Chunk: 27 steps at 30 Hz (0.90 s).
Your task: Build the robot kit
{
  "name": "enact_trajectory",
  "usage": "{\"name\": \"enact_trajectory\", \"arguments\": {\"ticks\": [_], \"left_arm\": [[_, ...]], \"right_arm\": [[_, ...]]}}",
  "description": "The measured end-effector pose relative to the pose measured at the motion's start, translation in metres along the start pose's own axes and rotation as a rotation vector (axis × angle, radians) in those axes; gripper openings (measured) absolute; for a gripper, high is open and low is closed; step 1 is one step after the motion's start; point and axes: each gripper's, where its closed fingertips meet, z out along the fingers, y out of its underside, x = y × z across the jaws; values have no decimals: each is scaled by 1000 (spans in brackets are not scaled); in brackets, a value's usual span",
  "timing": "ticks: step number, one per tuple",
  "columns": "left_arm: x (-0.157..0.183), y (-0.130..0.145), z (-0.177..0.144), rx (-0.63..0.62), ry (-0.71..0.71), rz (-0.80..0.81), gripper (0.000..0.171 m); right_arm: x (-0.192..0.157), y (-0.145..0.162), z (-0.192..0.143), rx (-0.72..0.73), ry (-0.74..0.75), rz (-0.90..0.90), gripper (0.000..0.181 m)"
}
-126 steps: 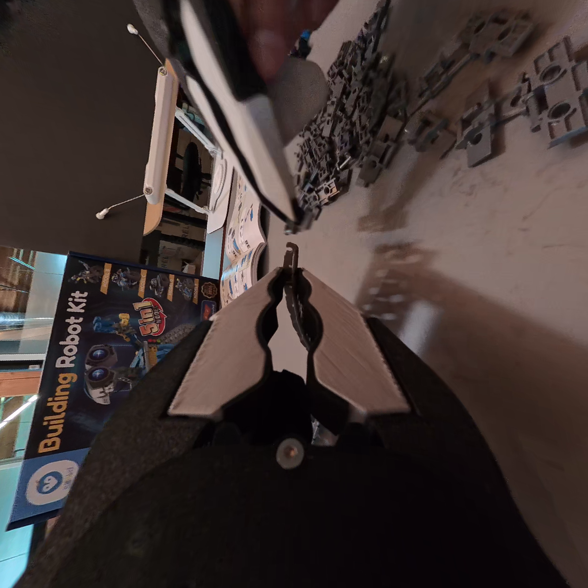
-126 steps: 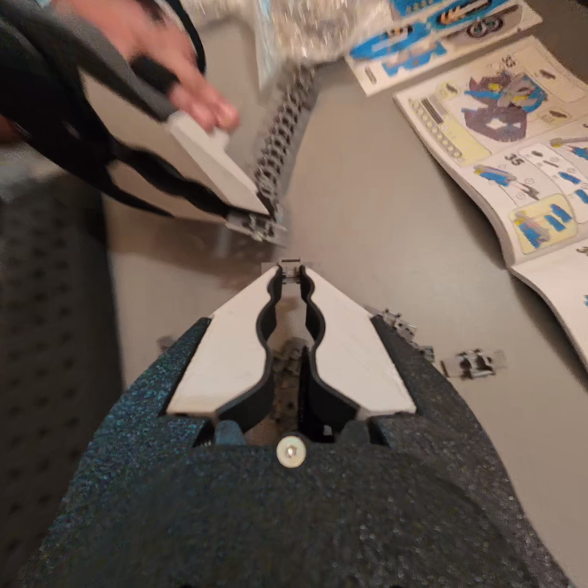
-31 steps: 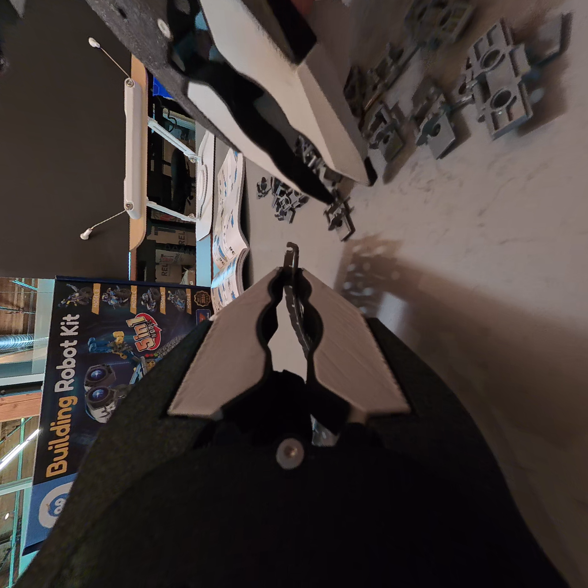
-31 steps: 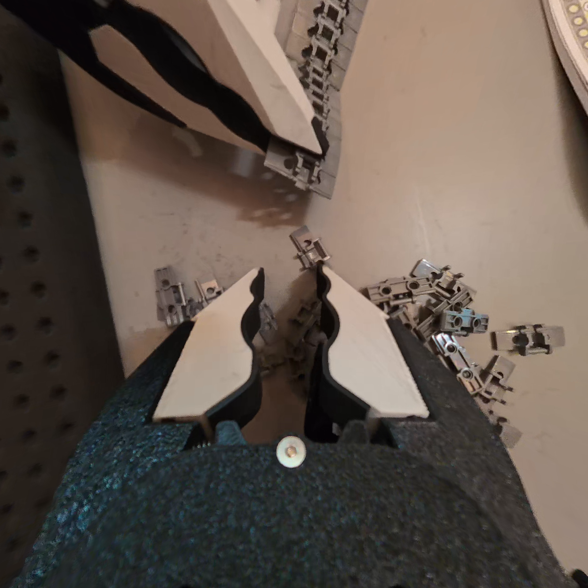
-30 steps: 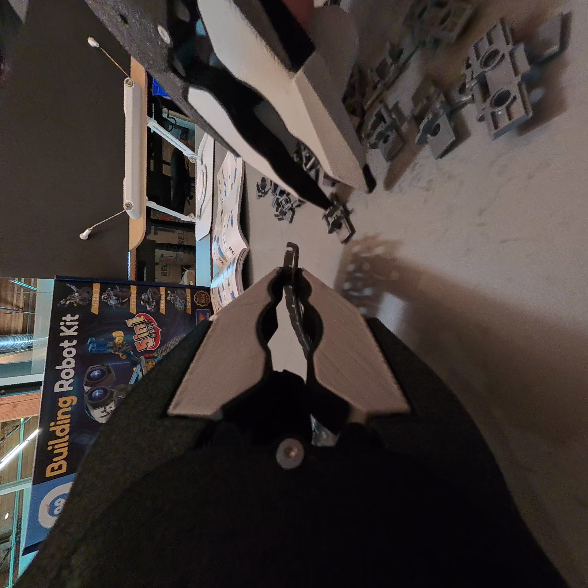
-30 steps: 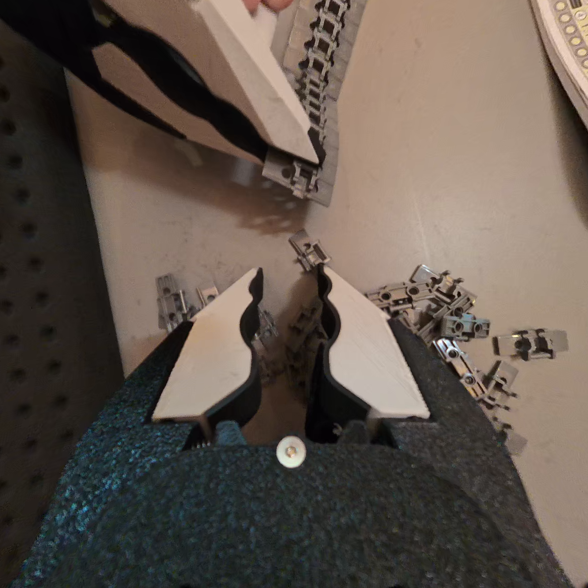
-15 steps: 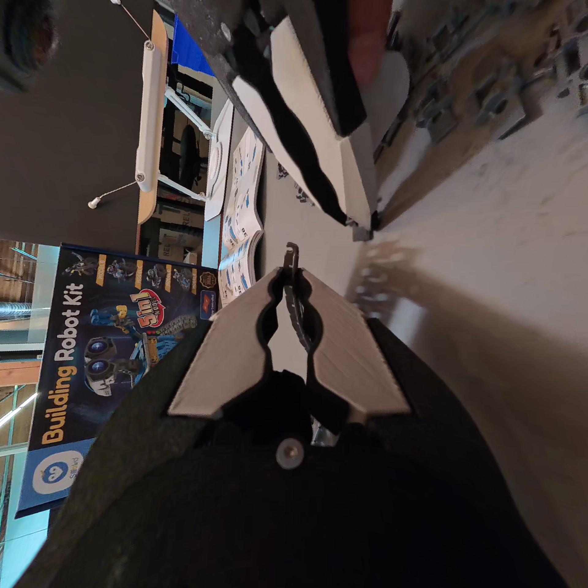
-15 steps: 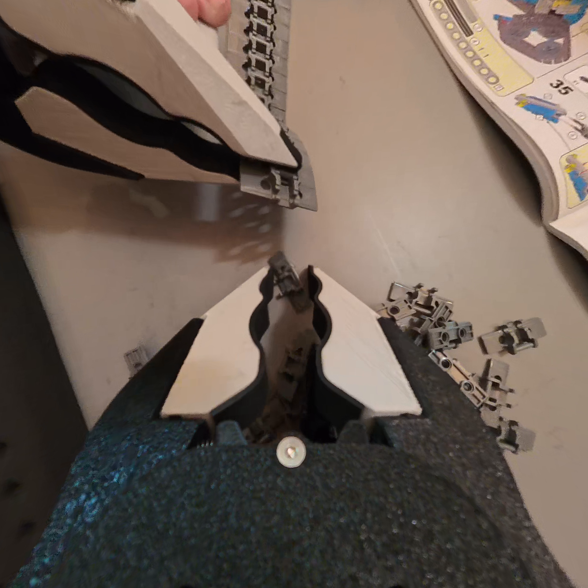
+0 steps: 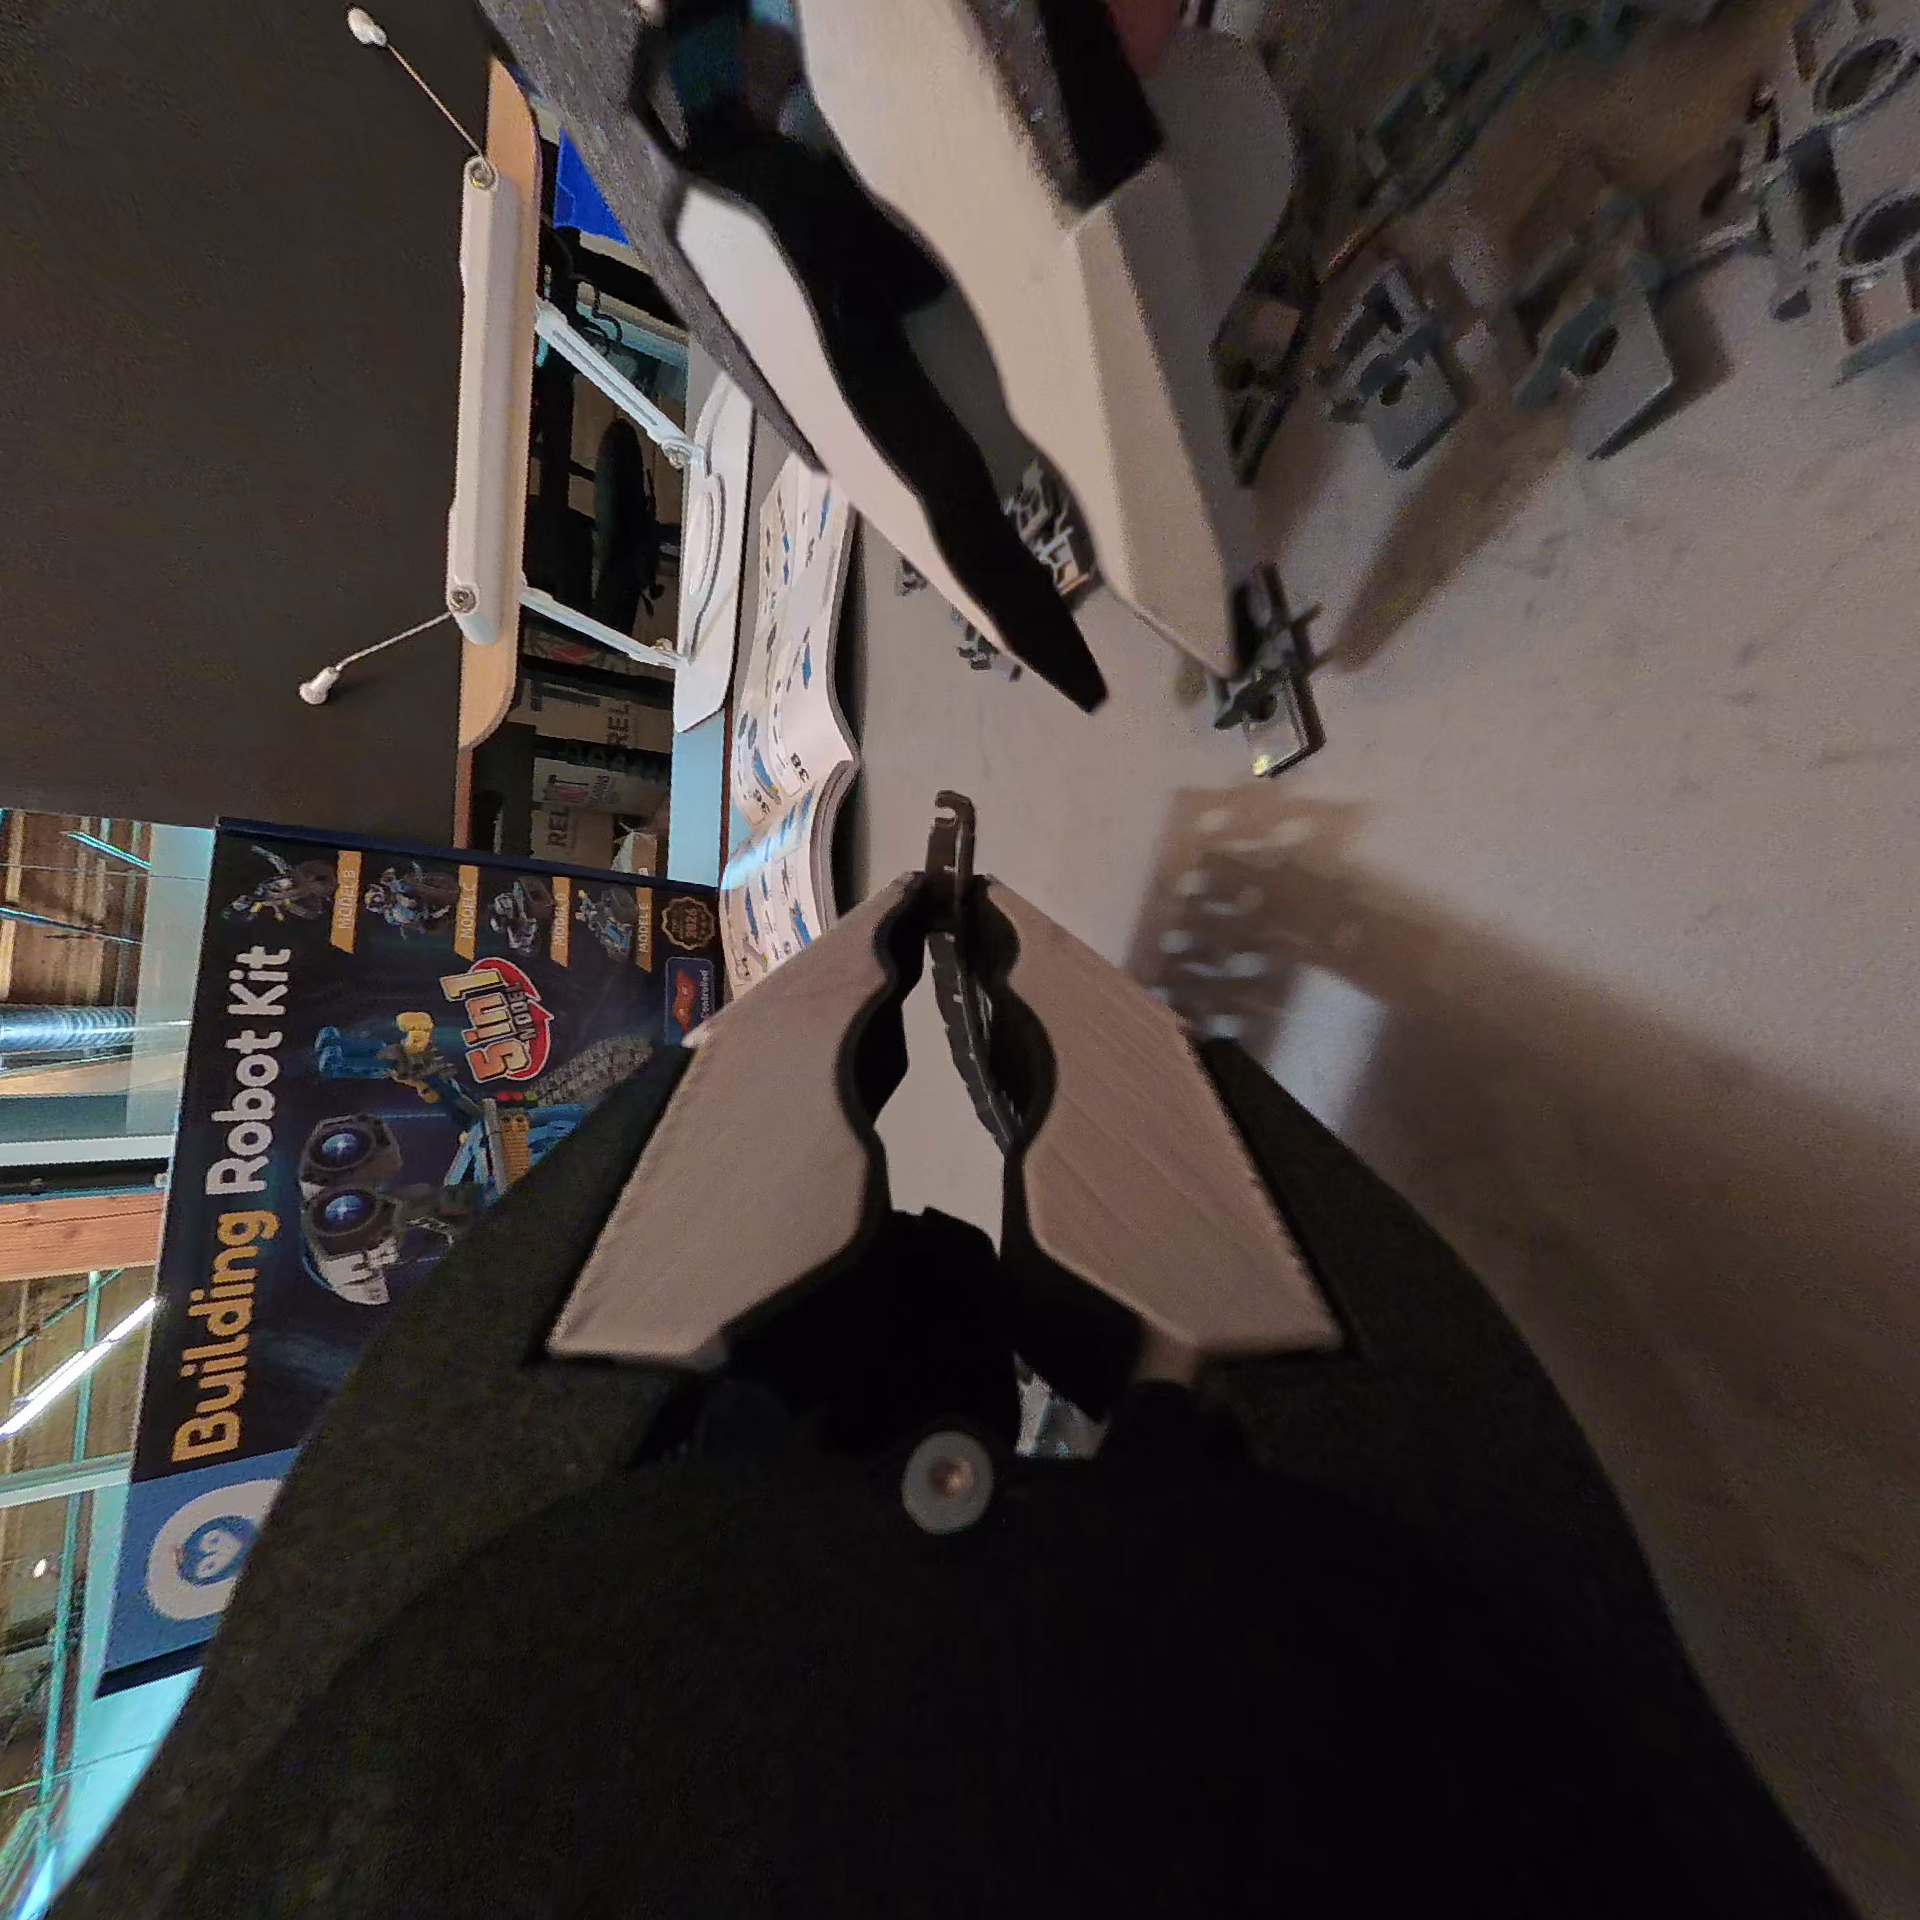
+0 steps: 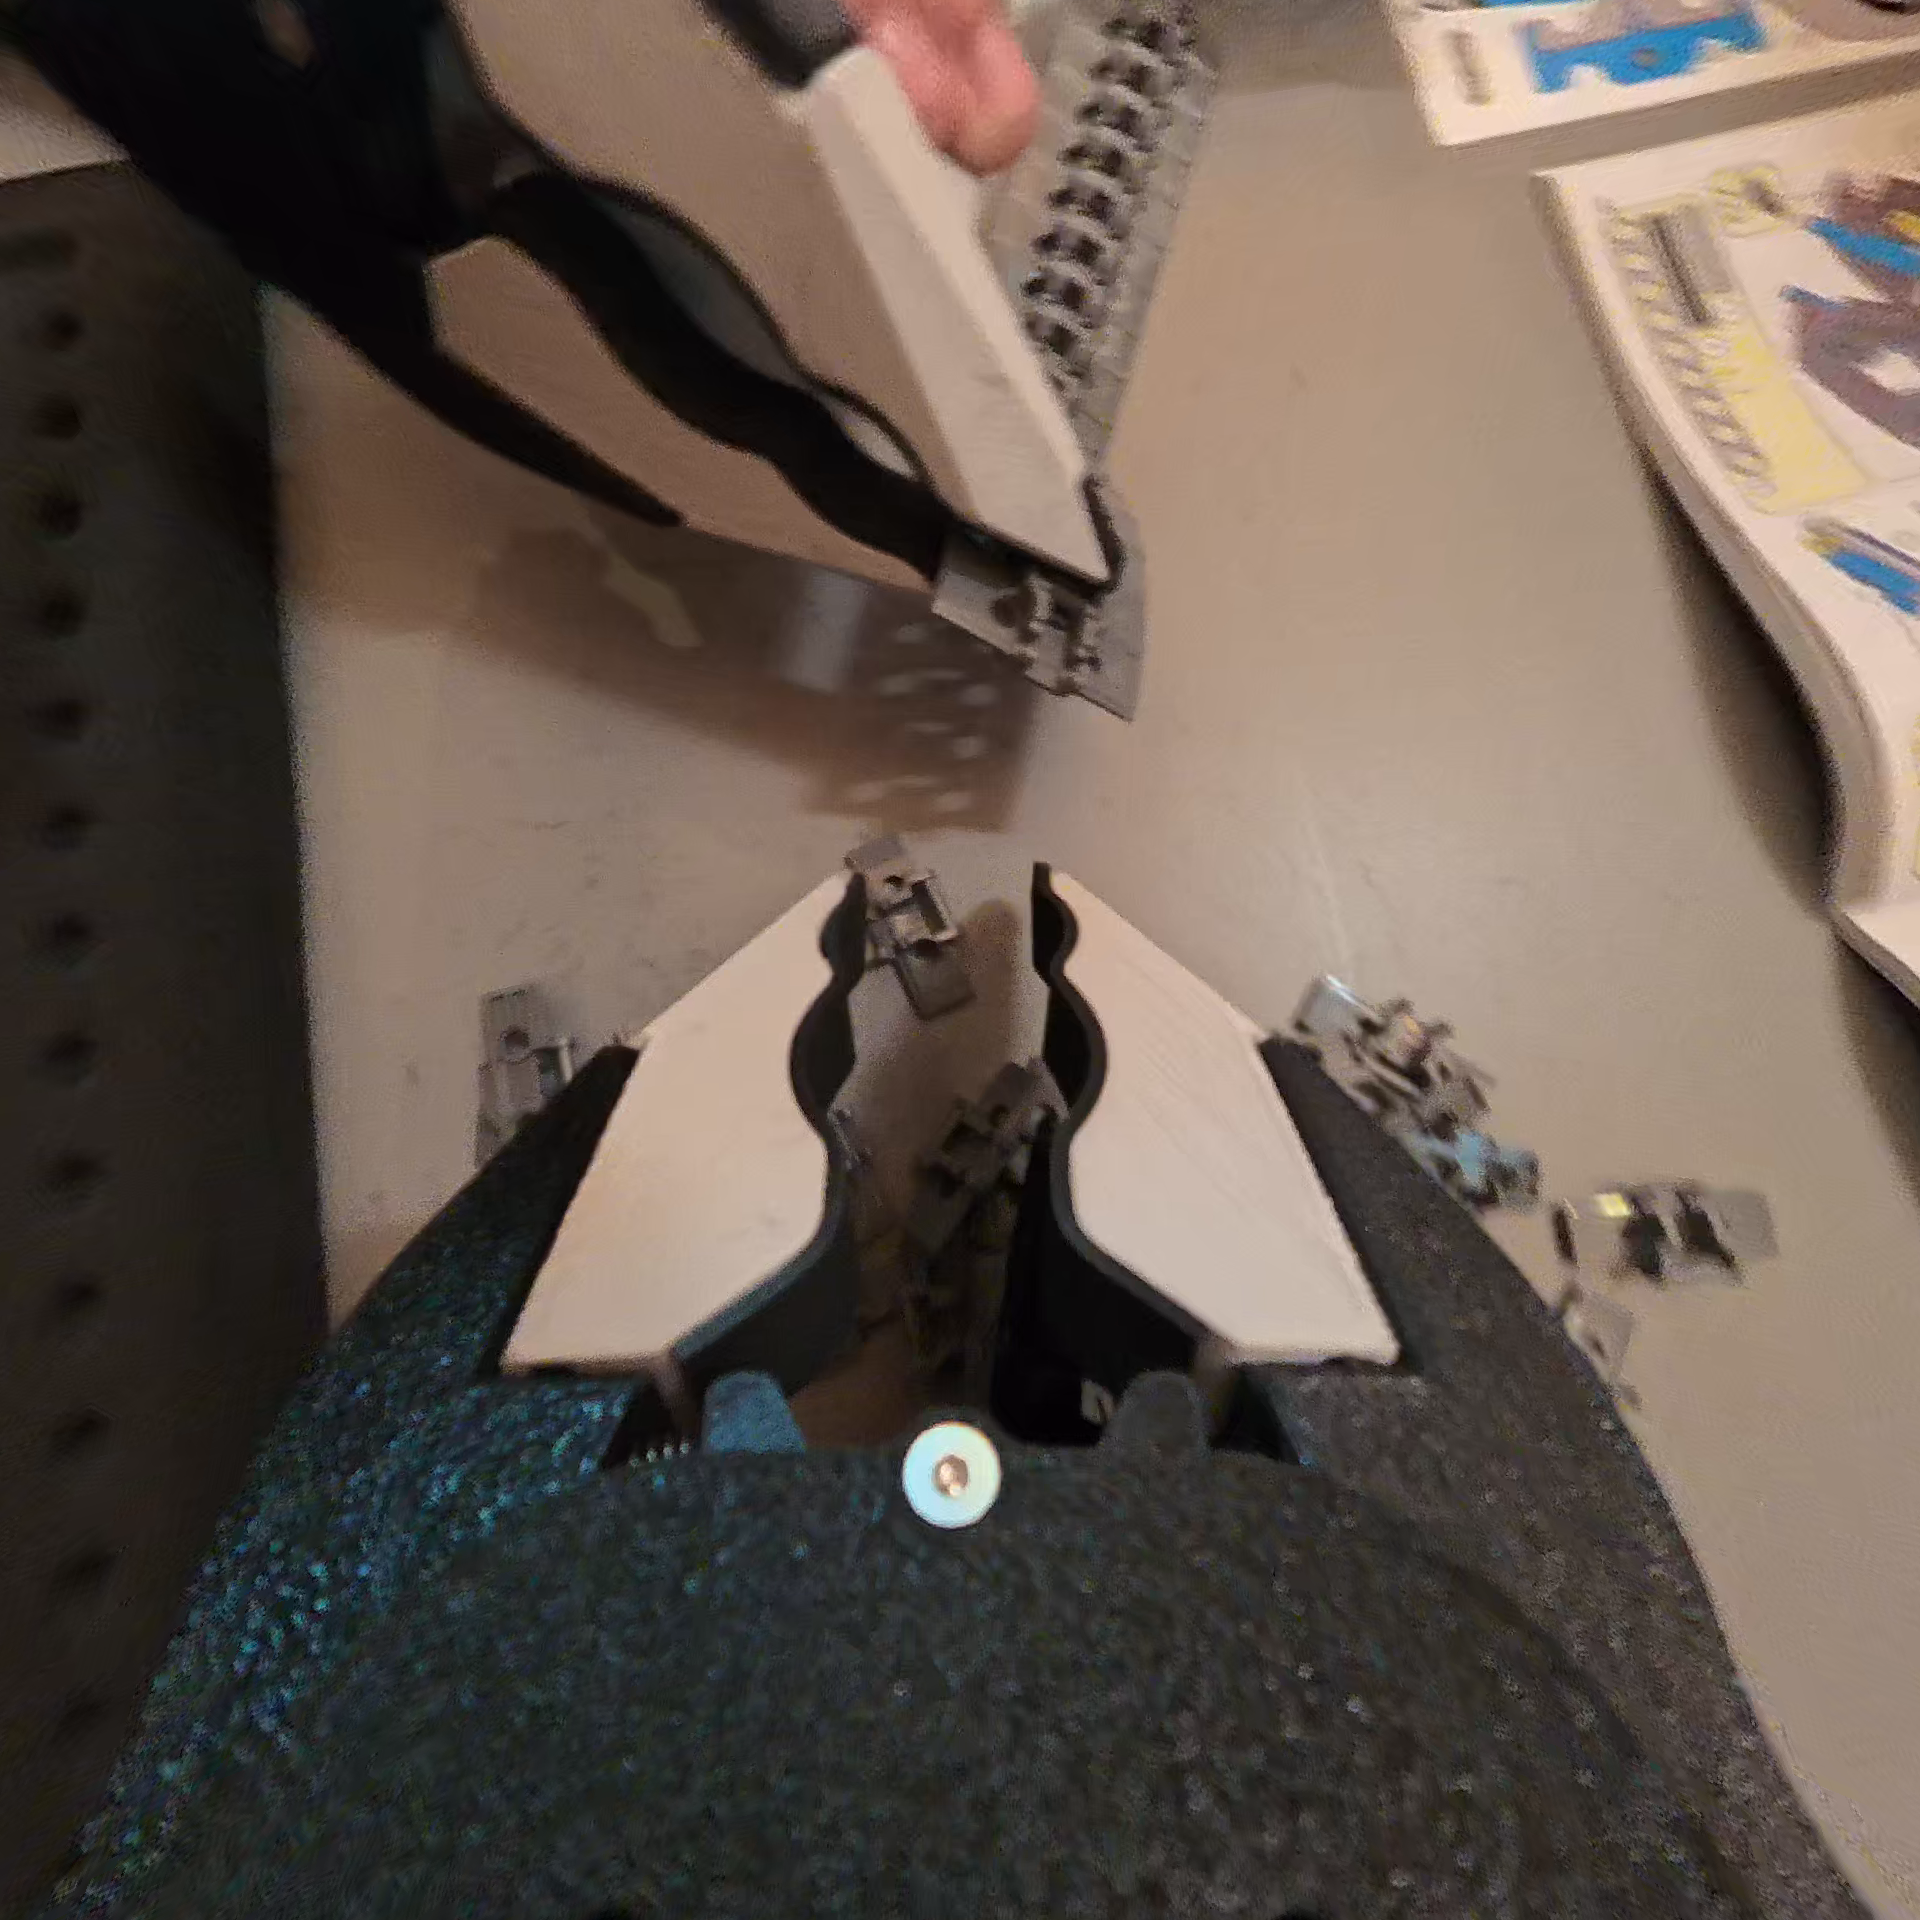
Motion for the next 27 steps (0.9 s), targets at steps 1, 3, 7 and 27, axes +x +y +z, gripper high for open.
{"name": "enact_trajectory", "arguments": {"ticks": [1,3,7,27], "left_arm": [[-1,0,-1,1,-4,4,7],[-2,0,-1,-1,-6,3,7],[-1,1,0,0,1,-6,7],[-2,2,-1,-6,-1,3,7]], "right_arm": [[9,3,-5,-24,90,50,28],[10,5,-17,-47,190,149,26],[-10,6,-15,-23,172,314,26],[-29,12,-9,-60,68,114,20]]}}
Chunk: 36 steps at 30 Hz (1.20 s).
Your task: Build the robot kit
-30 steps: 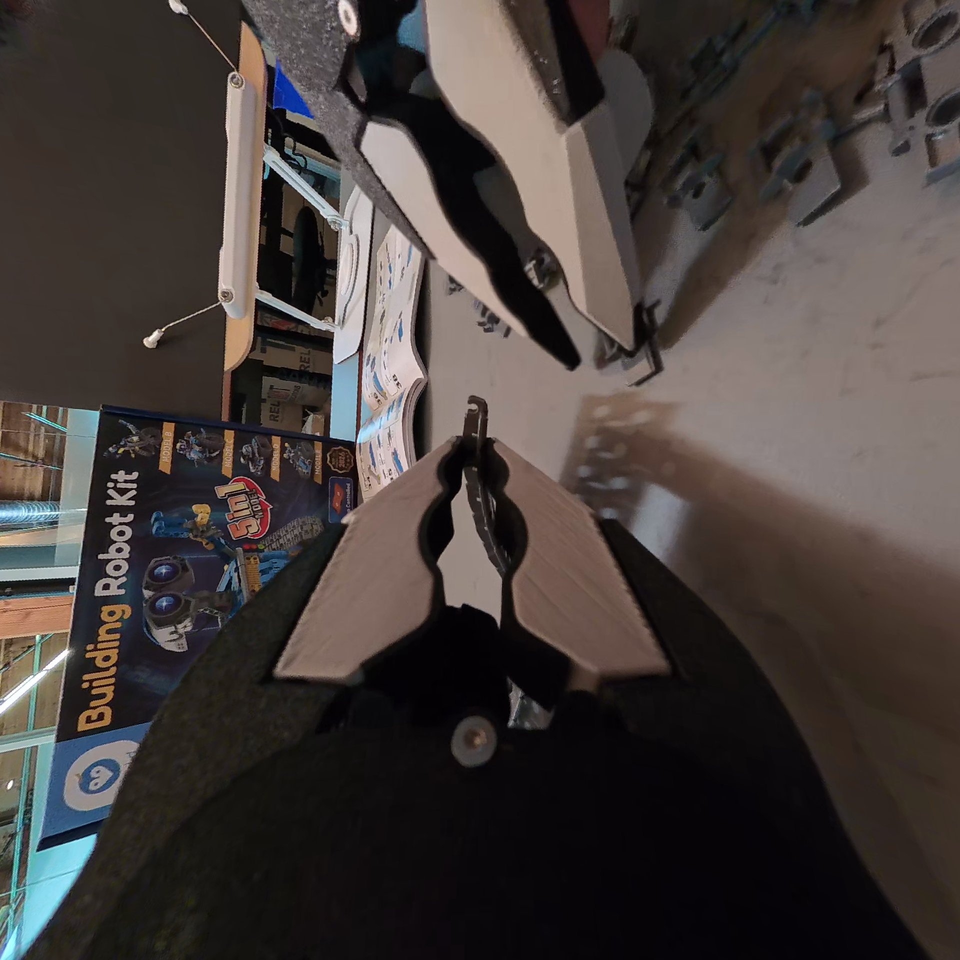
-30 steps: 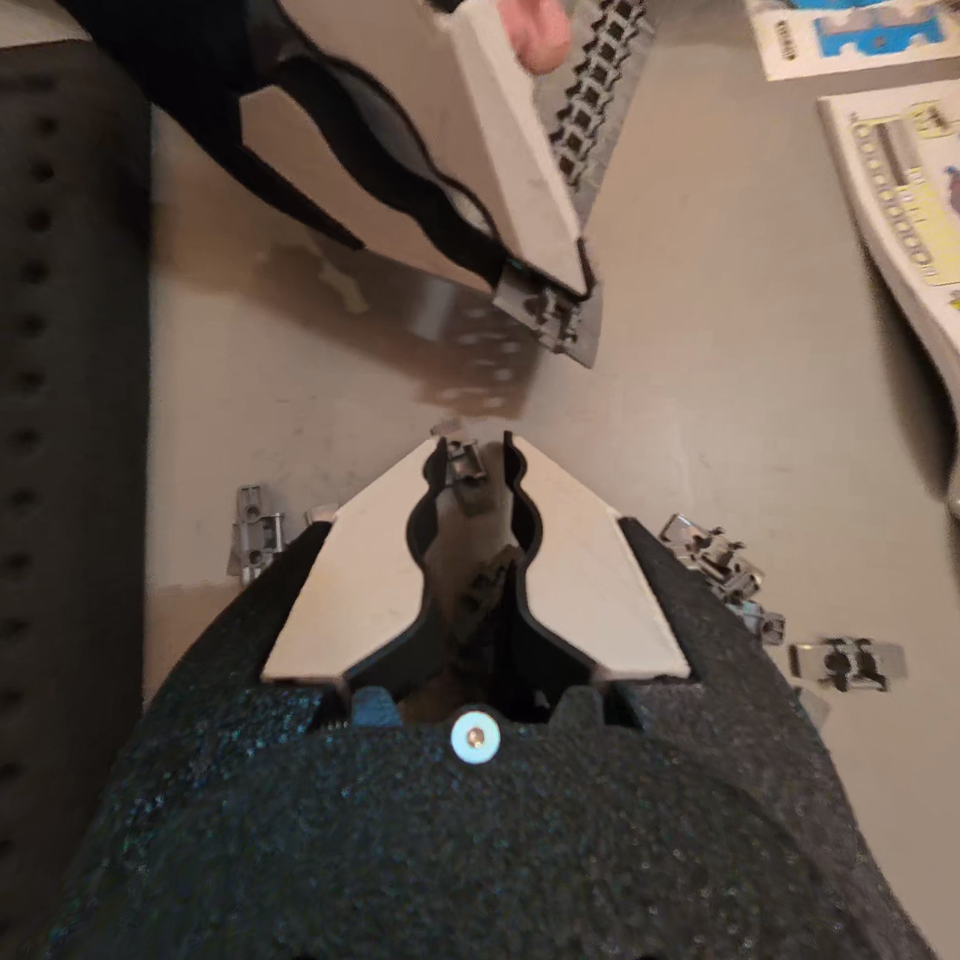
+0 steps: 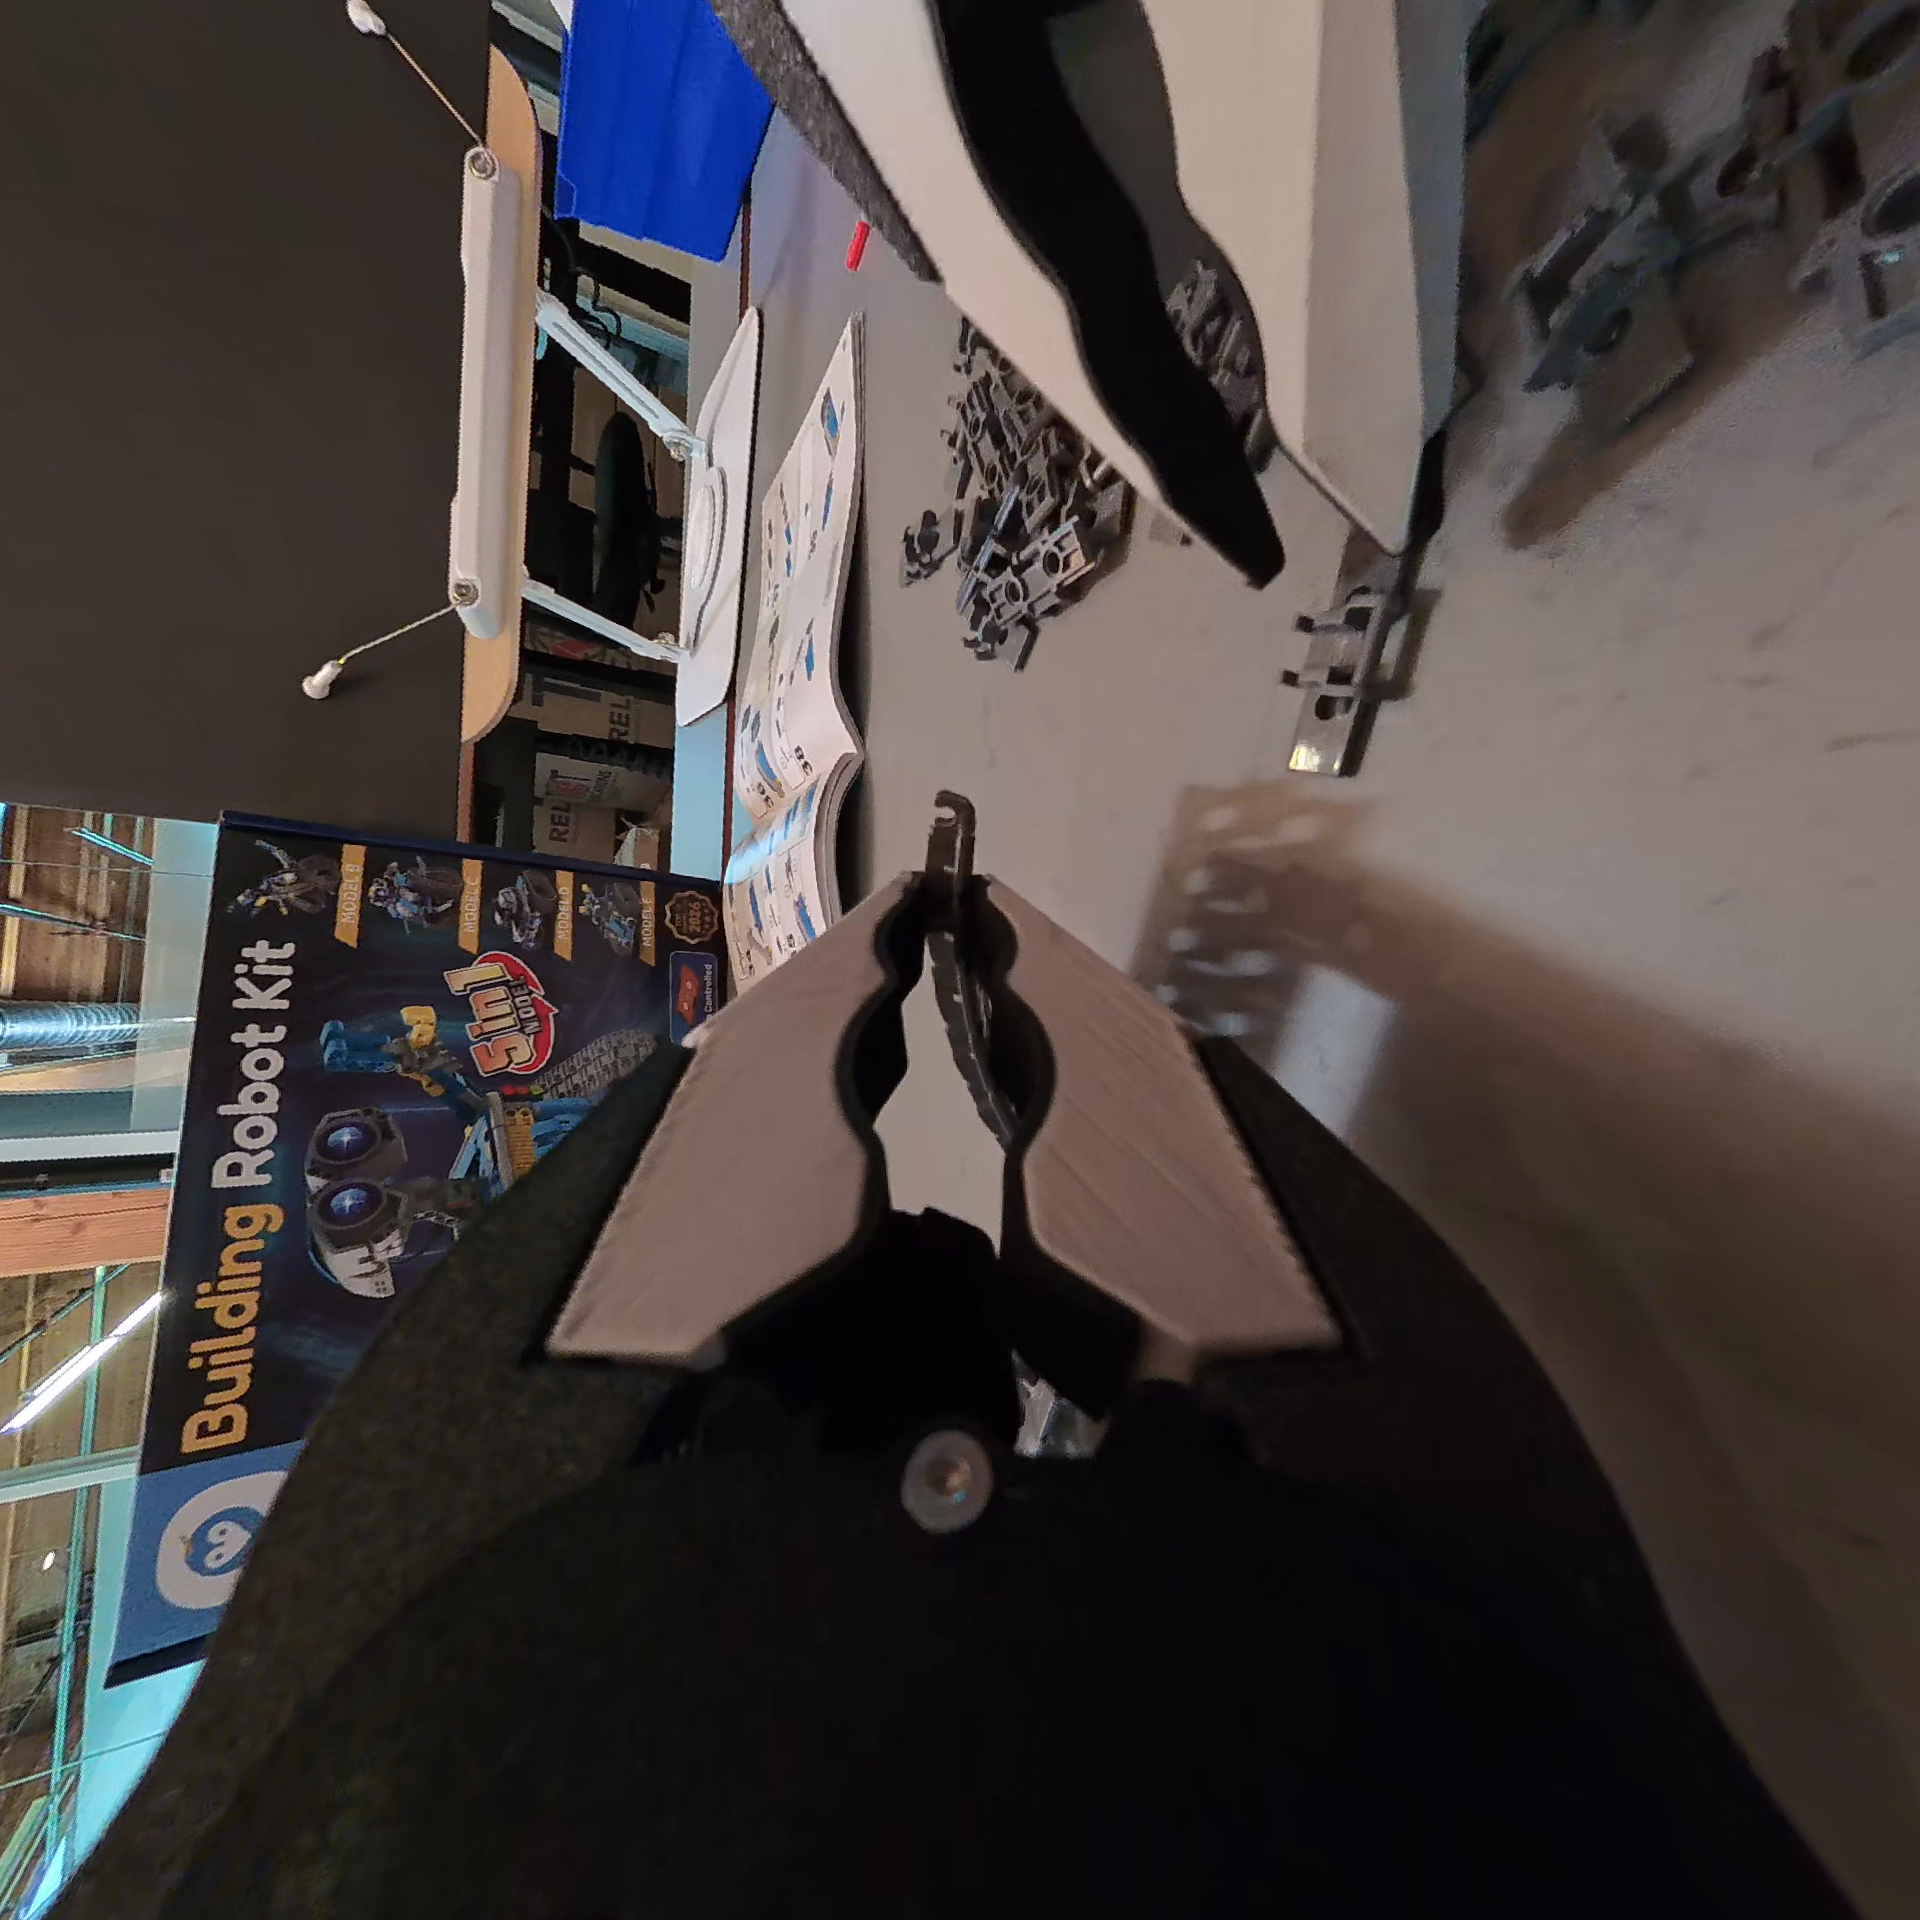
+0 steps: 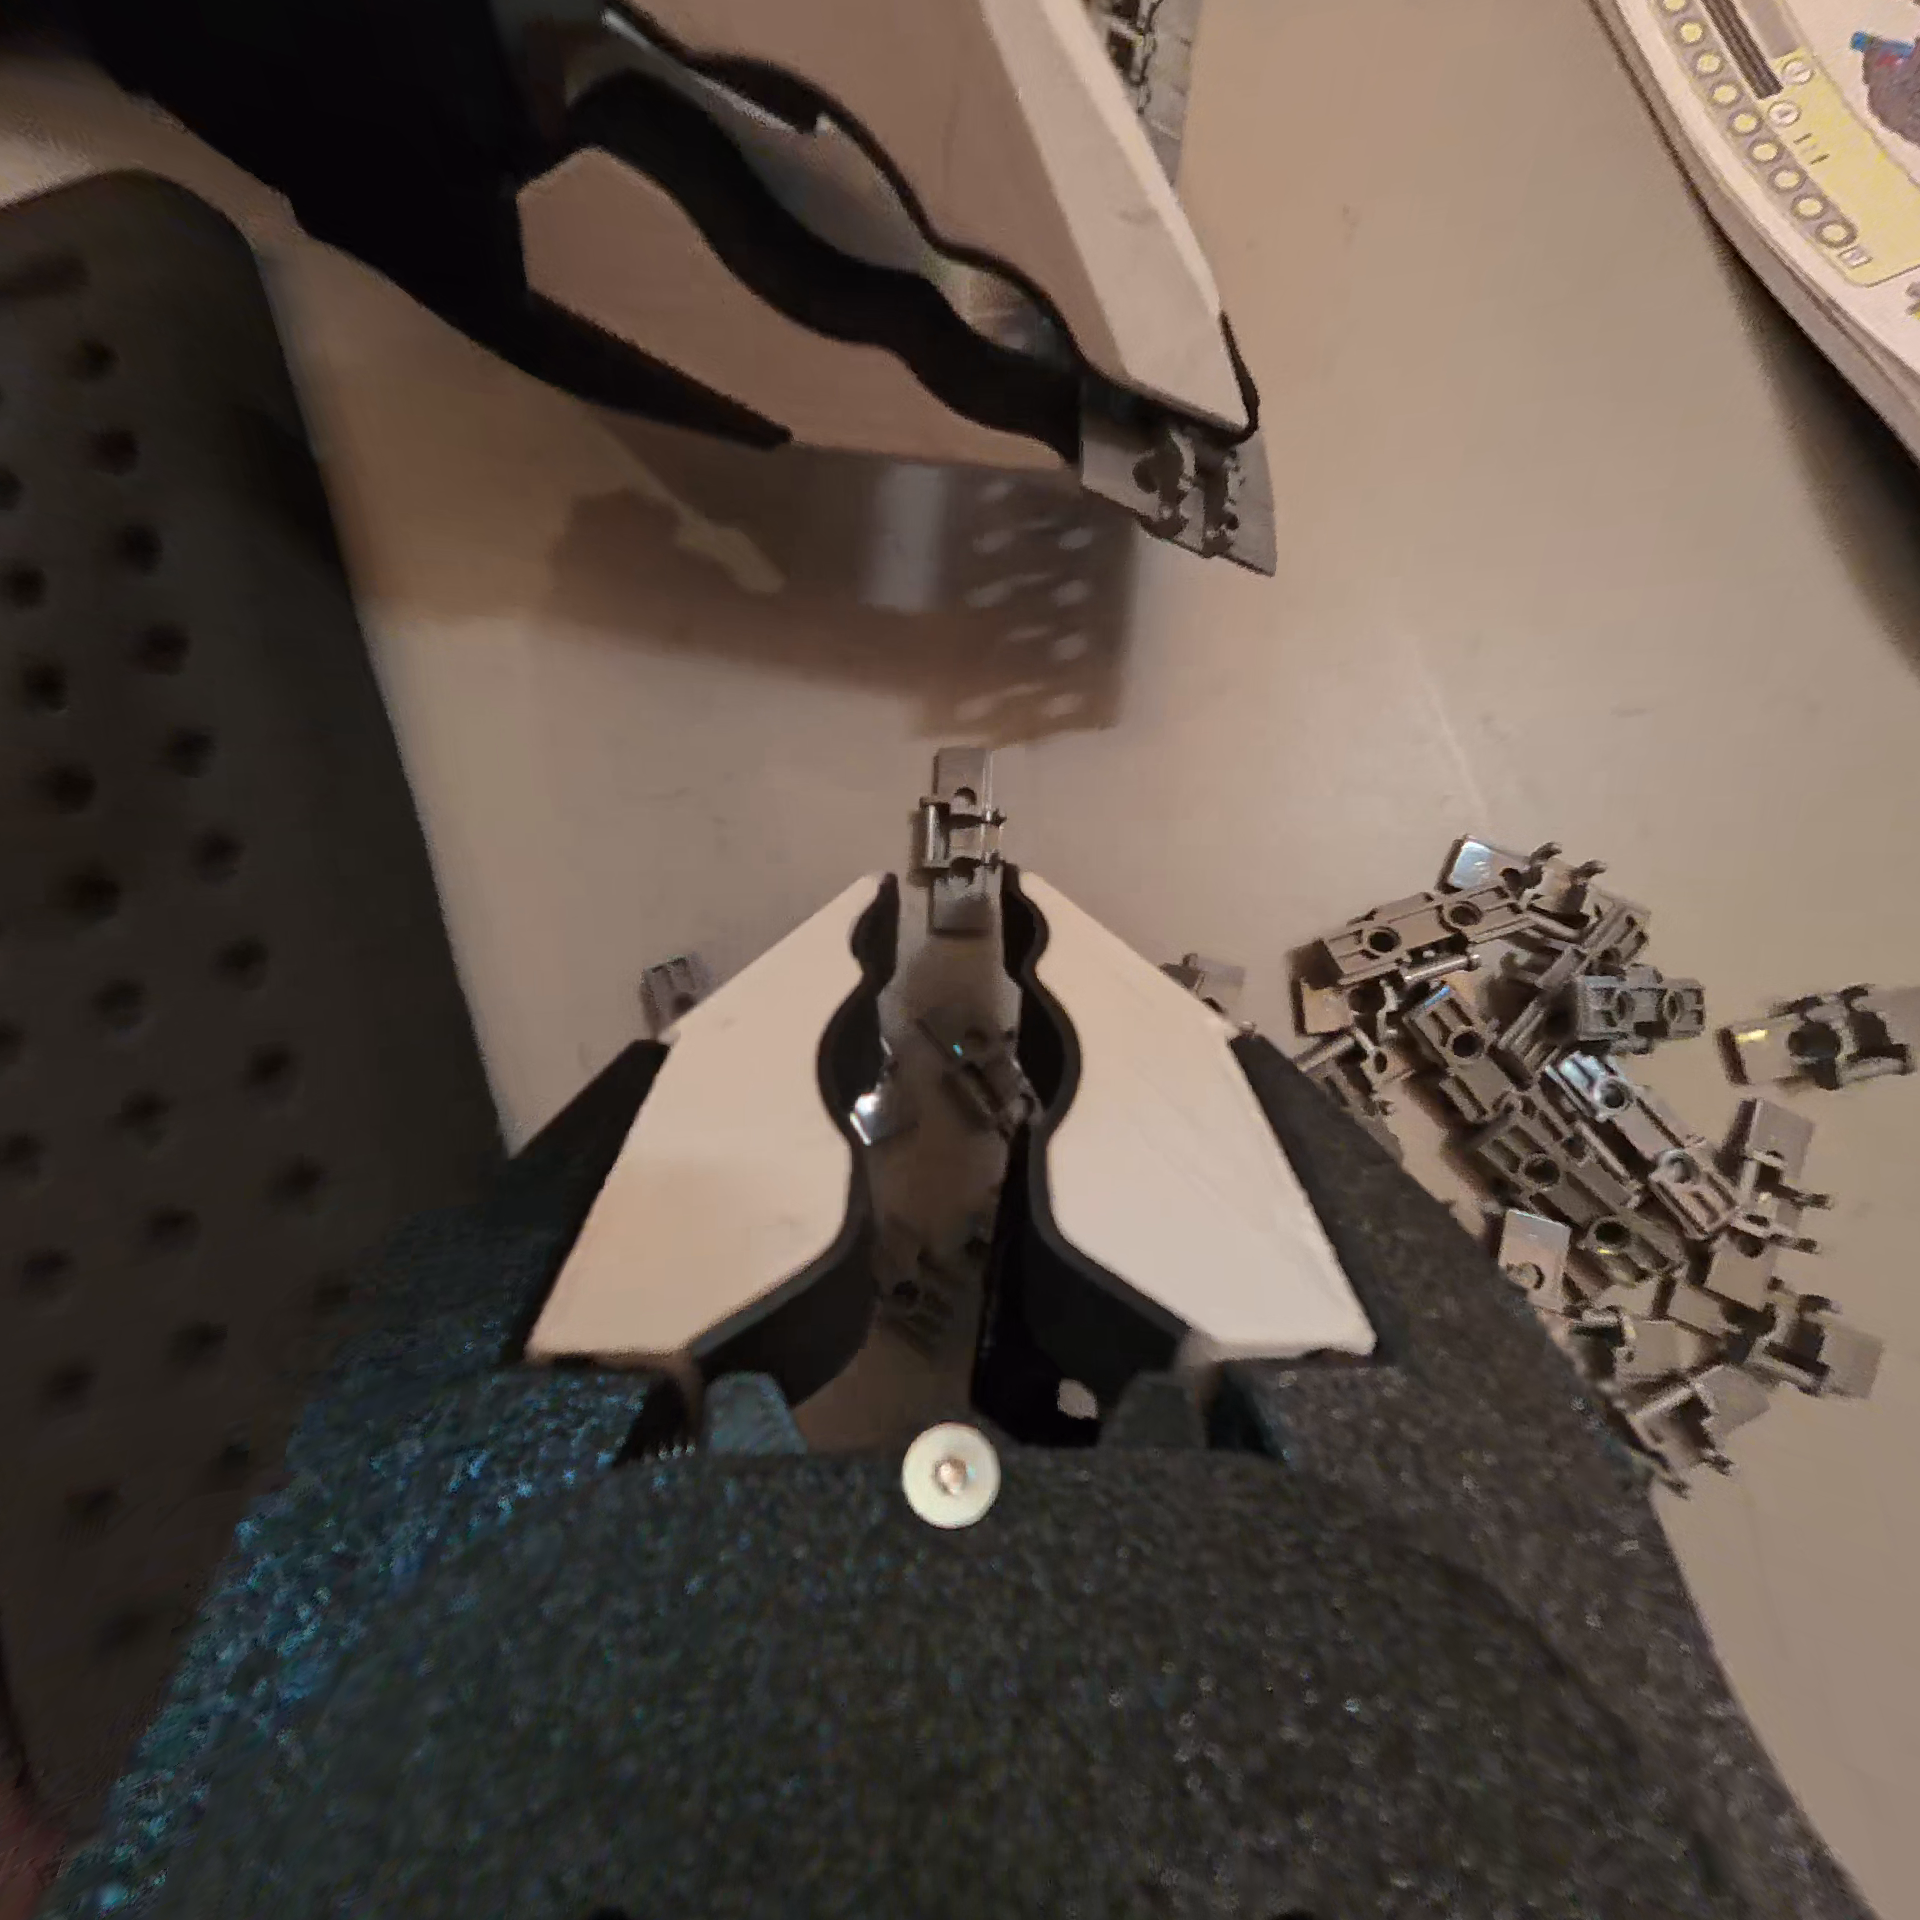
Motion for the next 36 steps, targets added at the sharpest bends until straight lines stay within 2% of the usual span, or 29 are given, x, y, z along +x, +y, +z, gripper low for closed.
{"name": "enact_trajectory", "arguments": {"ticks": [3,8,10,12,15,19,21,23,26,29,30,33,36], "left_arm": [[1,0,0,-3,3,6,7],[0,0,0,-3,-1,4,7],[0,1,0,-4,0,4,7],[1,0,0,-4,1,8,7],[2,-2,0,5,3,10,7],[0,-3,-1,6,-8,9,7],[-1,-3,-1,10,-10,0,7],[-2,-3,-1,12,-11,-5,7],[-1,-1,0,9,-8,-7,7],[0,-2,0,15,-9,-1,7],[0,-3,-1,19,-12,1,7],[-1,-7,-2,35,-19,-1,7],[-1,-6,-2,31,-22,10,7]], "right_arm": [[4,6,3,-42,24,-41,19],[-21,4,5,-23,-127,18,20],[-18,0,2,-15,-104,-7,20],[-11,-2,-2,-9,-73,-87,20],[-10,-9,0,42,-92,-307,22],[-13,-10,8,76,-213,-477,22],[-14,-19,3,122,-300,-474,19],[-15,-19,0,87,-392,-457,22],[-12,-12,6,38,-439,-492,25],[-9,-5,15,9,-439,-498,24],[-11,-7,15,30,-443,-500,17],[-8,-6,15,26,-425,-488,14],[7,-12,13,32,-320,-430,13]]}}
